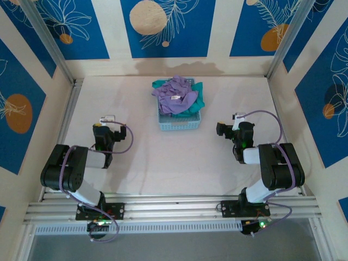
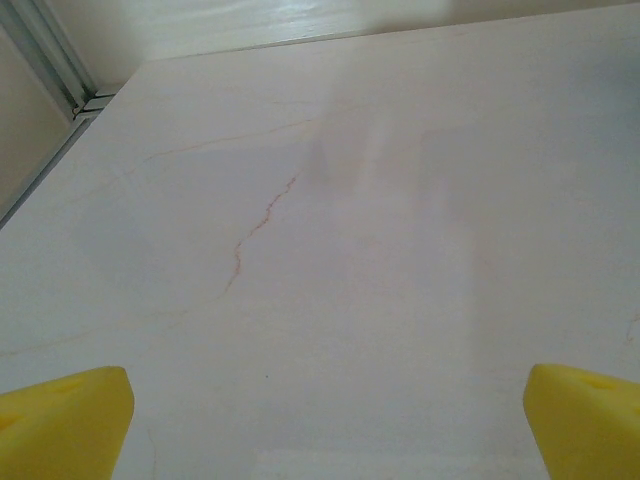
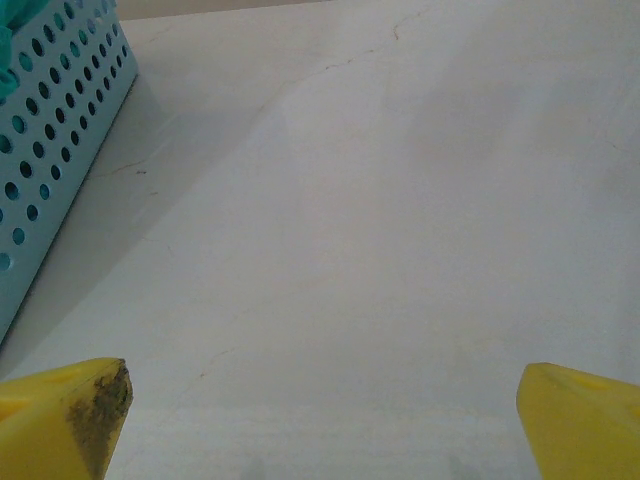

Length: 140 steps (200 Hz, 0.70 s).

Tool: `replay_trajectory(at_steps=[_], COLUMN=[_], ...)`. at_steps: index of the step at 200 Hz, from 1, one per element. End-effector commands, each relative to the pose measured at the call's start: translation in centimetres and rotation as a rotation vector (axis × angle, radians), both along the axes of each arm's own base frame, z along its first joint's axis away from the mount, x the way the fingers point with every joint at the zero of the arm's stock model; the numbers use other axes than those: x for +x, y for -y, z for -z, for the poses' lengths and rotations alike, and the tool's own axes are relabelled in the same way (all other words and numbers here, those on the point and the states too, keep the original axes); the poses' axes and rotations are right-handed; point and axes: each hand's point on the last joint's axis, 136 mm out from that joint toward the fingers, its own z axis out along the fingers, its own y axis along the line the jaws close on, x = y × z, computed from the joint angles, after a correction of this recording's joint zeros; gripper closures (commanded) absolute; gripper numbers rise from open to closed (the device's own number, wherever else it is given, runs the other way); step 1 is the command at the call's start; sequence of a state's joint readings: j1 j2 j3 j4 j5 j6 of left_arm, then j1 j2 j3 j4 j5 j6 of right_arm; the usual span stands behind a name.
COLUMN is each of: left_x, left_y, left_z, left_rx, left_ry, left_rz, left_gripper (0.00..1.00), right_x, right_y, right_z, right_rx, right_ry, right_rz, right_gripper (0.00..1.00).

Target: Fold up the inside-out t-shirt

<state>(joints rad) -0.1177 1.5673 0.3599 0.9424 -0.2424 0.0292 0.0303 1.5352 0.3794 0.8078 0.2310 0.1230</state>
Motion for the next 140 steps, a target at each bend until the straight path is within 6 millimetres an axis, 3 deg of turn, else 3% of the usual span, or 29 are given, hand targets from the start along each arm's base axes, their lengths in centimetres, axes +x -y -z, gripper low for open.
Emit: replay_trajectory(at_steps=[1, 35, 60, 89, 108, 124, 140], left_x=[0.3, -0.2, -0.2, 0.3, 0.8, 0.6, 0.1], left_y=[-0.3, -1.8, -1.2, -0.8, -1.3, 0.3, 3.6], left_z=[-0.7, -1.1, -1.5, -3.0, -6.4, -8.4, -9.6], left_rx=[-0.01, -0.016, -0.016, 0.007, -0.037, -0.163, -0.327], left_ry=[0.023, 0.044, 0.046, -0.028, -0.051, -0.088, -0.104], left_rz=[-0.001, -0.09, -0.055, -0.037, -0.091, -0.045, 0.097], left_gripper=[0.0, 0.0, 0.0, 0.0, 0.0, 0.0, 0.0], right_x=[0.9, 0.9, 0.8, -0.1, -1.5, -2.2, -2.2], right_y=[0.1, 0.0, 0.3, 0.9, 1.1, -1.2, -6.9], right_z=[-2.0, -2.0, -2.4, -5.8, -8.9, -10.7, -11.5], right_rx=[0.005, 0.006, -0.007, 0.015, 0.149, 0.261, 0.248], right_ry=[0.067, 0.067, 0.063, 0.018, 0.029, 0.006, -0.026], right_rz=[0.0, -0.002, 0.02, 0.082, 0.123, 0.055, -0.118], right_gripper=[0.01, 0.01, 0.01, 0.01, 0.01, 0.03, 0.05])
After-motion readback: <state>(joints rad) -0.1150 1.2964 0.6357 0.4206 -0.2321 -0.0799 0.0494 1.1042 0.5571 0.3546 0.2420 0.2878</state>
